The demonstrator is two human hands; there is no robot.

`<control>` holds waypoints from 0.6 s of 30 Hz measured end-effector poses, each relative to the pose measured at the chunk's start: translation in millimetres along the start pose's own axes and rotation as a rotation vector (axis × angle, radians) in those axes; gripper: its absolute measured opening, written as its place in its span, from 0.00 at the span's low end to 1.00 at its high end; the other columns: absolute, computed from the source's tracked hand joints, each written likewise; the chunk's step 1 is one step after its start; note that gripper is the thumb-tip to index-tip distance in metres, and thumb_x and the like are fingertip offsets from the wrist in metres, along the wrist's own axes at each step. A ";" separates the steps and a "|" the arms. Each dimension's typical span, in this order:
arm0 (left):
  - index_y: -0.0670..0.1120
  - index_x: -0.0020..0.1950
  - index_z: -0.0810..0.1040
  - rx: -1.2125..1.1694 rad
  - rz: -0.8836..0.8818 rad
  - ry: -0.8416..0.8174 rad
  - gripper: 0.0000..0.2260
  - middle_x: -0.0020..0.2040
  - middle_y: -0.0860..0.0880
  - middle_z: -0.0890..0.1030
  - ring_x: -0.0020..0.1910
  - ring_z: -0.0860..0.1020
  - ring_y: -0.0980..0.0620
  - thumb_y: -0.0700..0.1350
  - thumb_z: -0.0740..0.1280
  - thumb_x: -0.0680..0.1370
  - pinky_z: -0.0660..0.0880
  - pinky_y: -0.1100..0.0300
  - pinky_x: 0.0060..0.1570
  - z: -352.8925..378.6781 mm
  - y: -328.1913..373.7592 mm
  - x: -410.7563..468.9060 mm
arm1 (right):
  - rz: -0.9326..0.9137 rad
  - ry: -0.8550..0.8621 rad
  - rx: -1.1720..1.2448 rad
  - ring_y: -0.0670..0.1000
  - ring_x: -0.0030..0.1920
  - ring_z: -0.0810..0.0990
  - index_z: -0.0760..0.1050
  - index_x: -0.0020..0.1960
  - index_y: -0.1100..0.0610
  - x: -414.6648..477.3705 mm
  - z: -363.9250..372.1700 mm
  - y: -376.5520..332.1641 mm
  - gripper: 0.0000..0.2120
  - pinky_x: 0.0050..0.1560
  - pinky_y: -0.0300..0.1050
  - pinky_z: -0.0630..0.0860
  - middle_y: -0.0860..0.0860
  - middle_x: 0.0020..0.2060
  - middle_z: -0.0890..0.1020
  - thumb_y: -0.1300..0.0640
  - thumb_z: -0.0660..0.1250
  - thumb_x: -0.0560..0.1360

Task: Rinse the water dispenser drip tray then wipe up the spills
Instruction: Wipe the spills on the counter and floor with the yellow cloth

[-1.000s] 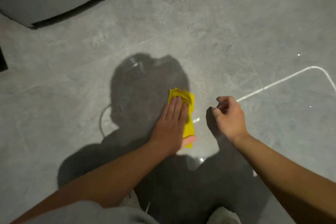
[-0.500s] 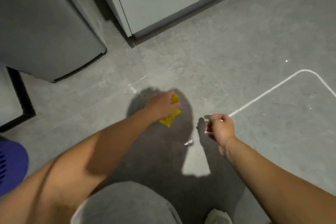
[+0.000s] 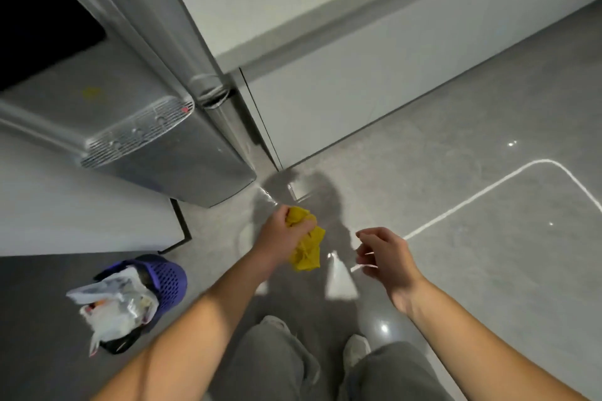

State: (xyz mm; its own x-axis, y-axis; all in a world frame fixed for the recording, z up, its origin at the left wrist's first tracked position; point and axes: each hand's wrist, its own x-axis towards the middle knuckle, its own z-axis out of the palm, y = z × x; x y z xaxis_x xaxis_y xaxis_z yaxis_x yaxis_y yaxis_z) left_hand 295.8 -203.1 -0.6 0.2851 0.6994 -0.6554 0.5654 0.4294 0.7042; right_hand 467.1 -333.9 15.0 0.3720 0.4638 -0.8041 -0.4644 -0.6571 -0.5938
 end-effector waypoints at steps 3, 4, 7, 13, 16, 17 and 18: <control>0.48 0.52 0.79 -0.045 0.036 0.054 0.07 0.43 0.51 0.84 0.43 0.84 0.50 0.45 0.75 0.77 0.81 0.57 0.43 -13.0 70.1 -60.8 | -0.079 -0.003 -0.056 0.49 0.32 0.79 0.79 0.55 0.63 -68.7 -12.8 -73.6 0.08 0.32 0.42 0.72 0.50 0.32 0.80 0.59 0.67 0.80; 0.48 0.50 0.79 -0.076 0.045 0.074 0.07 0.42 0.52 0.84 0.41 0.84 0.51 0.45 0.75 0.77 0.81 0.58 0.40 -14.5 92.2 -75.2 | -0.102 -0.010 -0.065 0.50 0.33 0.79 0.80 0.54 0.62 -82.4 -16.5 -94.0 0.07 0.33 0.43 0.73 0.50 0.31 0.81 0.59 0.67 0.80; 0.46 0.51 0.80 -0.156 0.073 0.134 0.06 0.45 0.46 0.86 0.45 0.86 0.46 0.43 0.75 0.77 0.83 0.49 0.45 -14.7 157.4 -98.9 | -0.140 -0.016 -0.049 0.50 0.33 0.80 0.80 0.53 0.62 -99.1 -28.4 -150.3 0.06 0.36 0.46 0.75 0.51 0.32 0.81 0.59 0.68 0.80; 0.42 0.54 0.78 -0.335 0.230 0.165 0.04 0.40 0.43 0.88 0.31 0.85 0.44 0.35 0.70 0.81 0.77 0.56 0.23 14.3 283.0 -74.3 | -0.284 -0.076 -0.050 0.51 0.35 0.81 0.79 0.51 0.62 -55.5 -71.1 -264.4 0.05 0.37 0.47 0.77 0.54 0.33 0.81 0.60 0.67 0.81; 0.46 0.55 0.82 -0.303 0.287 0.268 0.08 0.40 0.50 0.88 0.36 0.87 0.54 0.35 0.70 0.80 0.79 0.64 0.30 25.7 336.6 -51.0 | -0.362 -0.121 -0.156 0.50 0.34 0.81 0.78 0.50 0.59 -24.3 -99.3 -326.3 0.05 0.40 0.51 0.78 0.52 0.31 0.82 0.59 0.67 0.81; 0.45 0.56 0.82 -0.327 0.313 0.293 0.08 0.39 0.51 0.88 0.36 0.86 0.57 0.34 0.70 0.80 0.78 0.66 0.32 27.5 353.0 -42.4 | -0.395 -0.140 -0.193 0.50 0.34 0.82 0.78 0.50 0.59 -14.1 -107.7 -349.6 0.04 0.41 0.52 0.78 0.51 0.31 0.83 0.58 0.67 0.81; 0.44 0.56 0.82 -0.356 0.320 0.307 0.08 0.38 0.51 0.87 0.35 0.85 0.57 0.34 0.70 0.80 0.78 0.66 0.32 28.9 369.1 -34.5 | -0.423 -0.157 -0.226 0.49 0.34 0.82 0.78 0.50 0.58 -3.8 -115.0 -372.7 0.04 0.41 0.51 0.78 0.50 0.32 0.84 0.58 0.67 0.81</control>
State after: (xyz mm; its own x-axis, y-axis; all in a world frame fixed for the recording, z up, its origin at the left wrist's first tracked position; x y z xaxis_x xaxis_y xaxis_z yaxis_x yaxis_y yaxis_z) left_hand 517.0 -85.3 274.1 0.1314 0.9376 -0.3219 0.1767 0.2973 0.9383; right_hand 731.2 -159.2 242.7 0.3564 0.7898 -0.4992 -0.1072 -0.4962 -0.8615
